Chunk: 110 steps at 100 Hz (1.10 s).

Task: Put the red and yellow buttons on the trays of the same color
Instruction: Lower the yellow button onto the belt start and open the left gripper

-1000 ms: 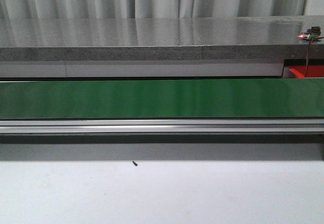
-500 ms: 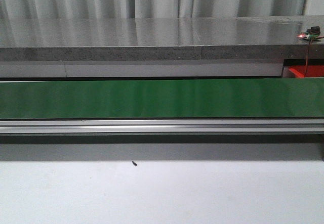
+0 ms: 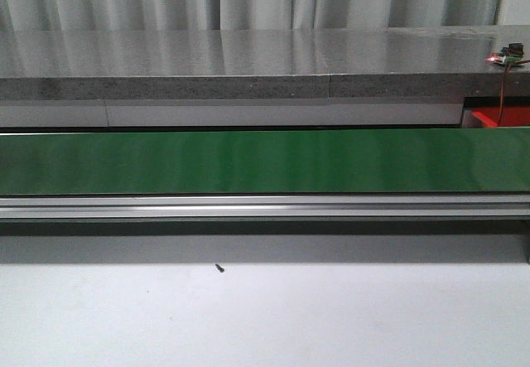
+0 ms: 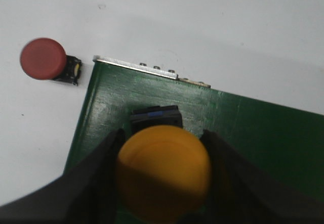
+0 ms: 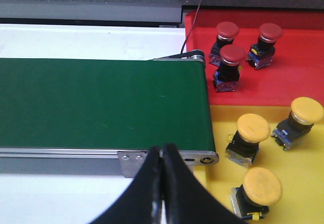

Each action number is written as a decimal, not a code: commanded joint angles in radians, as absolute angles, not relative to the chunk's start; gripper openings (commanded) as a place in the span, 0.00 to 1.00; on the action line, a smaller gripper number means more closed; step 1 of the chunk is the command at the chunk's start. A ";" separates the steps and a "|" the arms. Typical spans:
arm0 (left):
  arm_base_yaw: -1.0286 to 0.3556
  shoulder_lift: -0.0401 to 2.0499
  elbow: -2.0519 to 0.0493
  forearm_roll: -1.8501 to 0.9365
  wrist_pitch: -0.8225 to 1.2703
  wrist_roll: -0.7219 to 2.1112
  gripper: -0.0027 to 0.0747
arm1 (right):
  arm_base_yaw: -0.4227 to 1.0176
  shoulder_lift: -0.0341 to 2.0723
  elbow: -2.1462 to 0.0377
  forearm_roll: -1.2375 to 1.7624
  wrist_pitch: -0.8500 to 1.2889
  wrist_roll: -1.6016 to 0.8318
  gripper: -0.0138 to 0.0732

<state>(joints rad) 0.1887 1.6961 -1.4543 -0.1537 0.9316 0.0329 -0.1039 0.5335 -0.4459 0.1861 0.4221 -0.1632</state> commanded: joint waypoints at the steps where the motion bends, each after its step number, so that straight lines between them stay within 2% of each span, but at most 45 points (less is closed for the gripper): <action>1: 0.170 1.643 -1.441 -0.168 0.854 0.036 0.28 | -0.105 0.532 -0.470 0.194 0.347 -0.166 0.02; 47: 0.137 1.643 -1.281 -0.178 0.769 0.041 0.30 | -0.105 0.532 -0.470 0.194 0.346 -0.166 0.02; 54: 0.137 1.643 -1.281 -0.184 0.769 0.045 0.38 | -0.105 0.532 -0.470 0.194 0.346 -0.166 0.02; 71: 0.137 1.634 -1.281 -0.258 0.769 0.099 0.76 | -0.105 0.532 -0.470 0.194 0.345 -0.166 0.02; 78: 0.137 1.620 -1.281 -0.286 0.759 0.100 0.84 | -0.105 0.532 -0.470 0.194 0.345 -0.166 0.02; 110: 0.160 1.505 -1.281 -0.281 0.698 0.100 0.79 | -0.105 0.532 -0.470 0.194 0.342 -0.166 0.02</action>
<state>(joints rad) 0.1462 1.5680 -1.2582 -0.2729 0.7564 0.0961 -0.1039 0.5335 -0.4459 0.1861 0.4199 -0.1632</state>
